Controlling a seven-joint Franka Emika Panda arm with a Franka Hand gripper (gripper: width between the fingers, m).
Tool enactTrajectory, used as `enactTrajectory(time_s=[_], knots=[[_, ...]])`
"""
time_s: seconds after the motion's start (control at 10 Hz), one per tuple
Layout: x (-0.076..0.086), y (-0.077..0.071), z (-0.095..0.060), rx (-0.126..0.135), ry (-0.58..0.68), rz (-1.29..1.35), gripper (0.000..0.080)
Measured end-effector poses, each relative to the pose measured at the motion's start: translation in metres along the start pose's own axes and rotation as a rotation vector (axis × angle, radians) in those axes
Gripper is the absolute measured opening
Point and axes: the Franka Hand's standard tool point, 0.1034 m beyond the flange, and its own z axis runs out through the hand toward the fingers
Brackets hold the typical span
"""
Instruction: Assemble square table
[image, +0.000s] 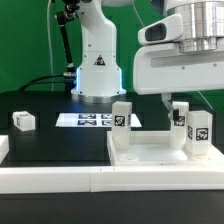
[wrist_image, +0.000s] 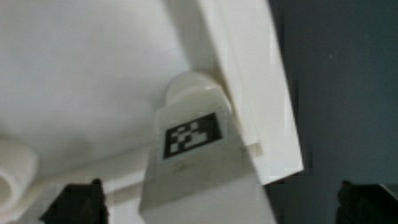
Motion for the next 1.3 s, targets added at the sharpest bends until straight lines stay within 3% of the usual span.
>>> enactTrajectory(time_s=[0.3,0.5,0.6,0.7,0.9,1.3], knots=[[0.0000,0.0003,0.0003,-0.016,0.000,-0.160,0.0649],[-0.0003,0.0004,0.0005,-0.016,-0.001,-0.130,0.0627],[-0.0003,0.0004,0.0005,-0.016,-0.001,-0.118,0.0497],[-0.0003,0.0005,0.0005,-0.016,-0.001,-0.103,0.0297],[-0.0003,0.0004,0.0005,-0.015,0.000,-0.046,0.0288],[-0.0010,0.0019,0.0014,-0.018,0.000,0.345,0.0288]])
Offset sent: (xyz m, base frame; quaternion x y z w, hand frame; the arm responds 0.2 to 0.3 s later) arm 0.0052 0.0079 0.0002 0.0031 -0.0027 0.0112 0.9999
